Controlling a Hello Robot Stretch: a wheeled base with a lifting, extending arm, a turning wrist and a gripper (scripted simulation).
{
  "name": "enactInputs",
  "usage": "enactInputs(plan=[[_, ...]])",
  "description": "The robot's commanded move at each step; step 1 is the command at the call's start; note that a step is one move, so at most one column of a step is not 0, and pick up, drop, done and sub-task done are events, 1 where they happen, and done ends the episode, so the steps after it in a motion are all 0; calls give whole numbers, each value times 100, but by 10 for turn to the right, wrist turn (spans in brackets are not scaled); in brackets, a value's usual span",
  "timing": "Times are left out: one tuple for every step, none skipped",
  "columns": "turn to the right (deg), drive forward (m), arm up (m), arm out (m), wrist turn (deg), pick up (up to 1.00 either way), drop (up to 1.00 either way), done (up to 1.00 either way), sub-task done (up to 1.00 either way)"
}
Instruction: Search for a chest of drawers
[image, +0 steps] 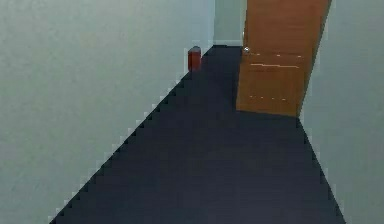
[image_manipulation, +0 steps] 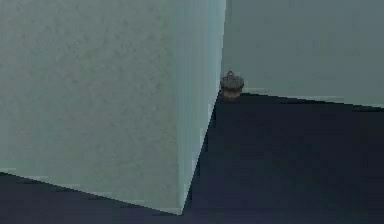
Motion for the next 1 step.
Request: enactInputs(plan=[[30,0,0,0,0,0,0,0,0]])
